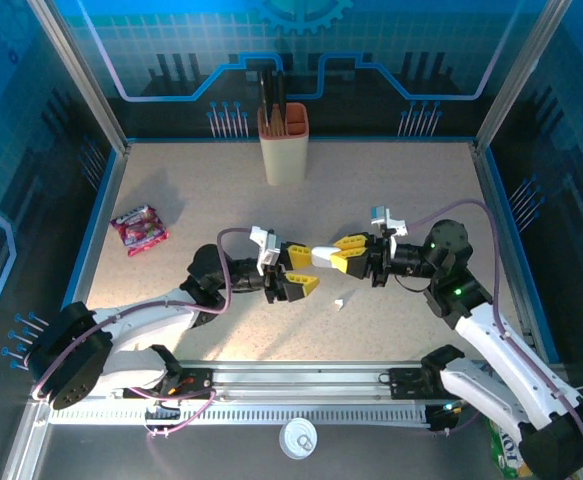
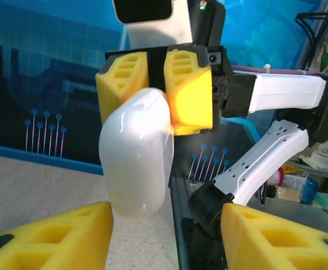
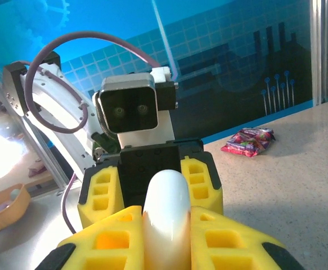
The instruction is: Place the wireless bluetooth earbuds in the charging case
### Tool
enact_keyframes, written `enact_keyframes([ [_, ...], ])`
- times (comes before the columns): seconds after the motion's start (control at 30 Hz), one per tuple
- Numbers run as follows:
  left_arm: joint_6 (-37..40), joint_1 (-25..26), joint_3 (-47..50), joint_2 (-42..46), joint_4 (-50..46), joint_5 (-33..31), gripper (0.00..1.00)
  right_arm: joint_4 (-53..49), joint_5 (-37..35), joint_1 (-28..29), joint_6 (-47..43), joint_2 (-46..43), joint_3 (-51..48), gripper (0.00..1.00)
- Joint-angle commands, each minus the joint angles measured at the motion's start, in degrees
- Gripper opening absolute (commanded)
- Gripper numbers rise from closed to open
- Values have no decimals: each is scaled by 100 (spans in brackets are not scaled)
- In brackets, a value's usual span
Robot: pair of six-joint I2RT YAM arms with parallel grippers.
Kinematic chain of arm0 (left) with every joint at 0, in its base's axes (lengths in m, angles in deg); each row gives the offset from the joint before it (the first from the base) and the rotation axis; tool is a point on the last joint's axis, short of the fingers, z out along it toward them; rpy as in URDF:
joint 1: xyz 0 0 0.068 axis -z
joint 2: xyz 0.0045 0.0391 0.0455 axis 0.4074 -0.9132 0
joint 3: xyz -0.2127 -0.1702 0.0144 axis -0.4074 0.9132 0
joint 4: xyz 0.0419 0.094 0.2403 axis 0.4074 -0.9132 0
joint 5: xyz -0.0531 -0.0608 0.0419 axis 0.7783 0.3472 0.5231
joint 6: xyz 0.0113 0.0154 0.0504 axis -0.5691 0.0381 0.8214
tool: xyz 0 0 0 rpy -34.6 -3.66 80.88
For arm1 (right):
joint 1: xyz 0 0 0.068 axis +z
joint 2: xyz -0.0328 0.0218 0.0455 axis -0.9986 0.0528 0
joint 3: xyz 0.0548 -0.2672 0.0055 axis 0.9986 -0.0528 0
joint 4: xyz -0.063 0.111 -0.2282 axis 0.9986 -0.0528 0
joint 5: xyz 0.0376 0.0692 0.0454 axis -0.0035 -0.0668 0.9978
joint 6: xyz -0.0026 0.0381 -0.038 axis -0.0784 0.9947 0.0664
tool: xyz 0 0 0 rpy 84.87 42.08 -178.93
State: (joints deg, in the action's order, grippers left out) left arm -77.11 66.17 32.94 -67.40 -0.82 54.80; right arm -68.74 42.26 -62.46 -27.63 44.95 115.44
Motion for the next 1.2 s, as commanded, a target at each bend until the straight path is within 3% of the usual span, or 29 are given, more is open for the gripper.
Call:
enact_keyframes([
  [0.0, -143, -10, 23, -59, 591, 281, 49, 440, 20, 186, 58, 89, -22, 7],
  [0.23, -152, -7, 26, -67, 551, 309, 41, 463, -73, 287, -24, 218, -25, 7],
  [0.6, -197, -9, 28, -120, 637, 303, 41, 215, -95, 359, -300, 272, -5, 7],
  [0.67, -214, -15, 17, -134, 624, 316, 34, 219, -112, 356, -320, 285, -5, 7],
  [0.8, -186, -7, 27, -138, 608, 312, 32, 0, -132, 365, -376, 303, -1, 7],
  [0.9, -113, -12, 40, -146, 573, 330, 17, -205, -228, 377, -481, 323, 34, 7],
  [0.93, -24, -14, 58, -146, 559, 344, 16, -339, -335, 379, -503, 333, 83, 9],
  [1.03, 394, -20, 131, -113, 386, 343, 16, -733, -988, 473, -535, 368, 238, 36],
  [1.17, 671, -13, 176, -49, 83, 121, 21, -1123, -2381, 663, -505, 428, 385, 44],
])
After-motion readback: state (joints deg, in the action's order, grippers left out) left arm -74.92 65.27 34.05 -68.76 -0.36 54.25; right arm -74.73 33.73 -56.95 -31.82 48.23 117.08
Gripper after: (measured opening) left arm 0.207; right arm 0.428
